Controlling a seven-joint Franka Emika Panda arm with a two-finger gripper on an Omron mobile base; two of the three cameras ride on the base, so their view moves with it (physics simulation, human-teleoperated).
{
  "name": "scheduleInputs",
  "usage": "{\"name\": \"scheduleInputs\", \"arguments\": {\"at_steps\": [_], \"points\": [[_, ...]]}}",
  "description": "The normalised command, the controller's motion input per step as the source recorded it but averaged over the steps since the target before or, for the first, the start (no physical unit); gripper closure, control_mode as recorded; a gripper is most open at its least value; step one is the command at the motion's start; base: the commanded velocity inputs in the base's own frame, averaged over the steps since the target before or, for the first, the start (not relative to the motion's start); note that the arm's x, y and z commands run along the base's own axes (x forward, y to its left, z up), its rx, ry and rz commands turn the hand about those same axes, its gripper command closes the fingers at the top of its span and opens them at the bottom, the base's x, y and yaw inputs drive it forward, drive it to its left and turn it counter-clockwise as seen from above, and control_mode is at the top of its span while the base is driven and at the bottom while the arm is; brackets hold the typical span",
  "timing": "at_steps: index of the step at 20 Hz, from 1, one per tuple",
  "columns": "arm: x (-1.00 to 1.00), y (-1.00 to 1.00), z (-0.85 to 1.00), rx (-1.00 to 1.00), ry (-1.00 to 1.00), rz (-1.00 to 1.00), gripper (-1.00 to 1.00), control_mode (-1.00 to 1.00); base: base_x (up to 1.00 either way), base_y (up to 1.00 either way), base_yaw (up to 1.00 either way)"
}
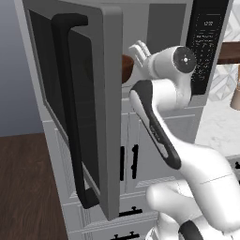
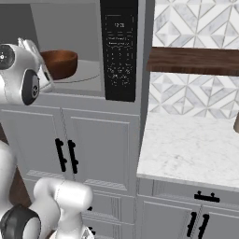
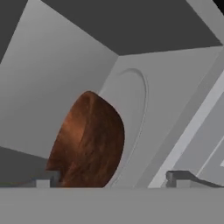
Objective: Open the microwave, place the bowl with waffle inside the microwave, then close the microwave door and turn it on.
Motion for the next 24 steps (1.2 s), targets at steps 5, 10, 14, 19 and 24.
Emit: {"name": "scheduleInputs", "arguments": {"at_steps": [5,10,14,19,24], "points": [[-1.0,-0.17,0.13,0.0,0.03,0.0,1.0,-1.0,0.0,0.0,0.0],[-1.0,-0.17,0.0,0.01,0.0,0.0,1.0,-1.0,0.0,0.0,0.0],[-1.0,-0.44,0.0,0.13,0.0,0.0,1.0,-1.0,0.0,0.0,0.0],[-1.0,-0.41,0.0,0.2,-0.06,0.0,1.0,-1.0,0.0,0.0,0.0],[-1.0,-0.1,0.0,0.05,-0.07,0.0,1.0,-1.0,0.0,0.0,0.0]]}}
